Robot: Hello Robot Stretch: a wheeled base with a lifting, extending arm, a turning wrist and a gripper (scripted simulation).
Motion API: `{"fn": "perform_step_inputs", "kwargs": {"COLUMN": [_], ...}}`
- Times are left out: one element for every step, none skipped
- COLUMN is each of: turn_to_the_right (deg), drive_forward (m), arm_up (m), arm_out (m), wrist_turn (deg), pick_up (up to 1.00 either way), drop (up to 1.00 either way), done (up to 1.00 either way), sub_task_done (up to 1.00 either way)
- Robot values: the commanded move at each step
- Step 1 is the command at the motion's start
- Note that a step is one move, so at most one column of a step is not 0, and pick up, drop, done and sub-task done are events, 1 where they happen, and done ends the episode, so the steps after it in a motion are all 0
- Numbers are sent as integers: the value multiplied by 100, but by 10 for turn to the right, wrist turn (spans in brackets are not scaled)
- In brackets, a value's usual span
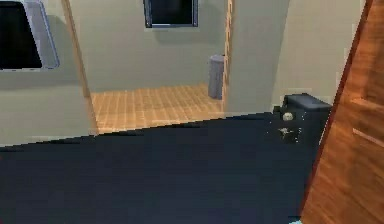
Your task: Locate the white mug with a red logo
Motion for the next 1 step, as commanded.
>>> {"fn": "perform_step_inputs", "kwargs": {"turn_to_the_right": [-210], "drive_forward": [0], "arm_up": [0], "arm_out": [0], "wrist_turn": [0], "pick_up": [0], "drop": [0], "done": [0], "sub_task_done": [0]}}
